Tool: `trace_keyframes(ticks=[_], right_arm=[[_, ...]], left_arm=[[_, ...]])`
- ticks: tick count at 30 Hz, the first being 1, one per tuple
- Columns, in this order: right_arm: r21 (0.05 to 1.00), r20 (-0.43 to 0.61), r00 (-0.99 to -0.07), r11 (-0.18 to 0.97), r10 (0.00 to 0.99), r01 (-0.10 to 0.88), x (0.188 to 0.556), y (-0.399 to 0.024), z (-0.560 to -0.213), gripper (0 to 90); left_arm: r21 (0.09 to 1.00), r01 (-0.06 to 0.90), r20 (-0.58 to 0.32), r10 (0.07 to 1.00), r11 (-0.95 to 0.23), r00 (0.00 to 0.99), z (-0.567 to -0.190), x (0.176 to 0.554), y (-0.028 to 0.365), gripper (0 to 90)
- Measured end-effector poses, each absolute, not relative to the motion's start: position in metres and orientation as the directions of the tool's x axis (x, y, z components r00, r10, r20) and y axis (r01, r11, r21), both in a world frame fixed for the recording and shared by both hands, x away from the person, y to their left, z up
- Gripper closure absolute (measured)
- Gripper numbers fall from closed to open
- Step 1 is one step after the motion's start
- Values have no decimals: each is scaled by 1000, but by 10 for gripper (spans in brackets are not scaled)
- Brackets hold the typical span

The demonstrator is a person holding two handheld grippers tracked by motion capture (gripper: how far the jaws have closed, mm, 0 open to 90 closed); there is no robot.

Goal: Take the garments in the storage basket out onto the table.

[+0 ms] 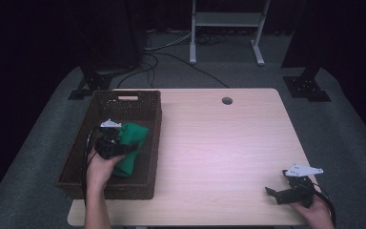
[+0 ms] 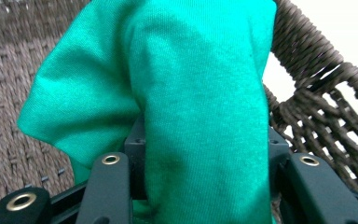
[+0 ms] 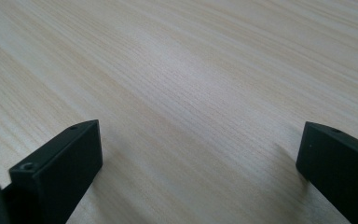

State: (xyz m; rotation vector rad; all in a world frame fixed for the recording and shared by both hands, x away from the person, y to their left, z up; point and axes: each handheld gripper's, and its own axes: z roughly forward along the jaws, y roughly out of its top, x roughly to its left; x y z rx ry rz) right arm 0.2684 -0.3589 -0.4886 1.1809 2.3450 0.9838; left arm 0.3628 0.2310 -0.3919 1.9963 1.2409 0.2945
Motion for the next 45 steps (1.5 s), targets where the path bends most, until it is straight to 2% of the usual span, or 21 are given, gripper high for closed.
trace_keyframes(ticks=[26,45], right_arm=[[710,10,-599,416,801,568,268,-359,-488,0],[710,10,-599,416,801,568,269,-359,-488,0]], left_arm=[[868,470,-164,800,-162,578,-372,347,236,522],[935,341,-150,762,-98,630,-349,333,231,522]])
